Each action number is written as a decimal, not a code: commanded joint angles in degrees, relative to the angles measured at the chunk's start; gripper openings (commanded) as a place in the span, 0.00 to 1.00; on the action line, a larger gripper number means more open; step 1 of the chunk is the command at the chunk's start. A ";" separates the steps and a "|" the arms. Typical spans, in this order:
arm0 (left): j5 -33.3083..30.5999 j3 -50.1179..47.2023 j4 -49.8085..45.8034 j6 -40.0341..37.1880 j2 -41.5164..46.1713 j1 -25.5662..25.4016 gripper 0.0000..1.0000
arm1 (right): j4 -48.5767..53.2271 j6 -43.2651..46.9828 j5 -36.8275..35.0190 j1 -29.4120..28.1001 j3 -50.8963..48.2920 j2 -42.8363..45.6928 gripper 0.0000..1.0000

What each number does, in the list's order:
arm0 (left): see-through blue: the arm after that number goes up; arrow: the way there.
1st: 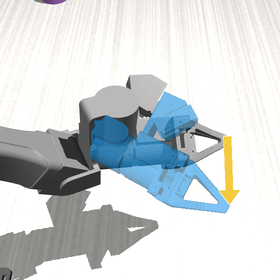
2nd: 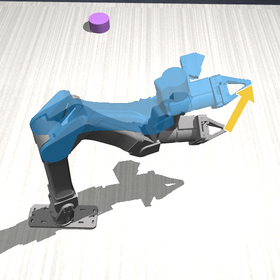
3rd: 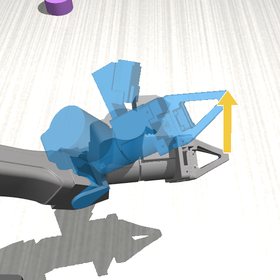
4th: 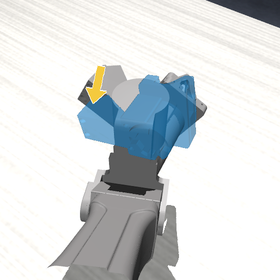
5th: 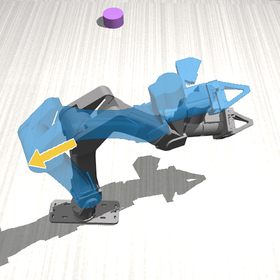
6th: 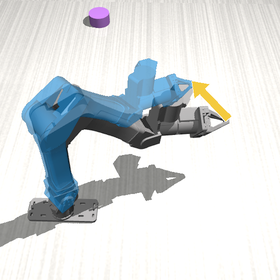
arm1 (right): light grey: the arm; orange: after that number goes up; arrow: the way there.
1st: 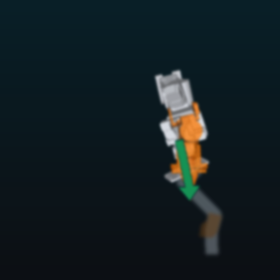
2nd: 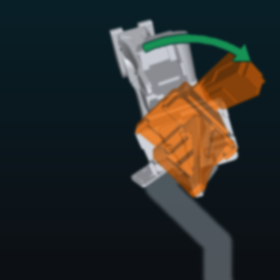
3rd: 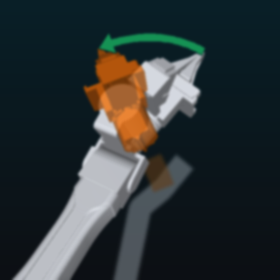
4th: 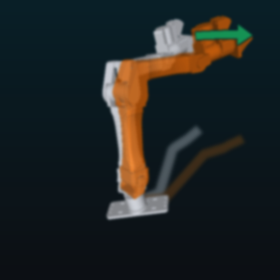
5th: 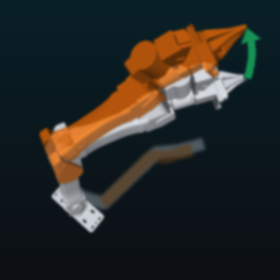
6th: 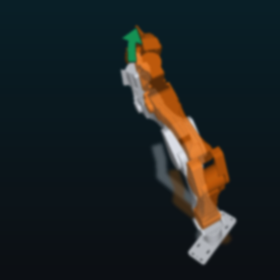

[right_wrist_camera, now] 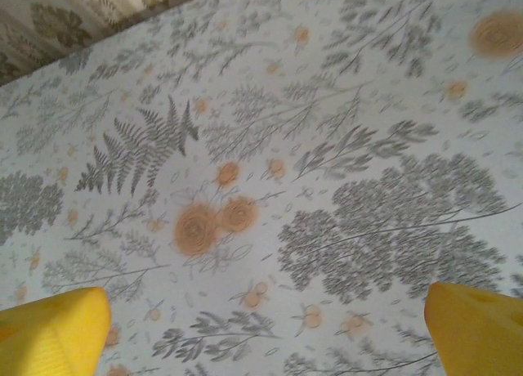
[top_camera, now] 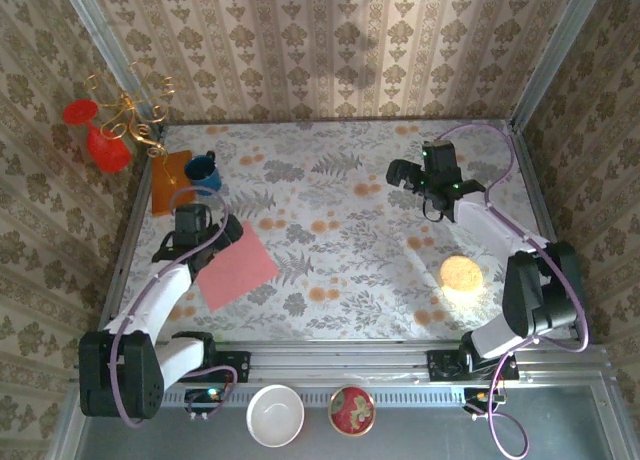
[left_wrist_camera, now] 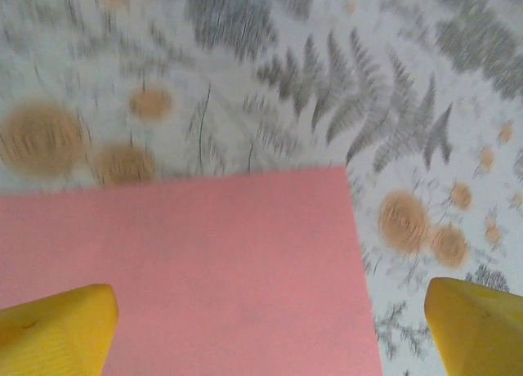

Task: Fold a paper plane with a square sheet of paper (pick it up from the middle)
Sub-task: Move the square sheet of paper to the center of the table.

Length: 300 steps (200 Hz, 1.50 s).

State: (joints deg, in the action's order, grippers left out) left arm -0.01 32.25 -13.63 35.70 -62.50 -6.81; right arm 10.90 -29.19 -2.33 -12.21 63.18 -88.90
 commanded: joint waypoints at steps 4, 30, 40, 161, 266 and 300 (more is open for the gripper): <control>3.68 -0.95 -2.22 7.67 -2.67 -2.26 0.94 | 4.93 -3.27 3.68 -0.28 4.00 -3.62 1.00; 1.78 -0.34 -2.99 9.46 -5.95 -5.06 0.93 | 4.00 -4.35 5.61 -0.50 4.13 -5.23 1.00; 1.22 -0.56 -2.50 10.33 -7.10 -5.87 0.92 | 2.55 -4.84 5.76 -0.58 3.27 -5.16 1.00; 5.89 12.18 7.64 11.97 -32.40 -23.18 0.80 | 3.88 -9.85 5.68 -0.70 2.77 -7.18 1.00; 17.67 39.97 5.54 3.94 -48.54 -33.27 0.61 | 8.54 -9.83 4.99 1.39 -1.16 -1.98 0.92; 19.04 35.85 6.24 3.85 -41.52 -28.25 0.65 | 11.17 -8.72 13.84 -0.26 0.61 -3.73 0.81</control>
State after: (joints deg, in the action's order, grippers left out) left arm 16.80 70.37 -6.28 41.06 -110.65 -38.89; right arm 18.20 -38.72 4.86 -10.94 62.02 -92.60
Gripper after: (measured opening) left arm 0.635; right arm 0.837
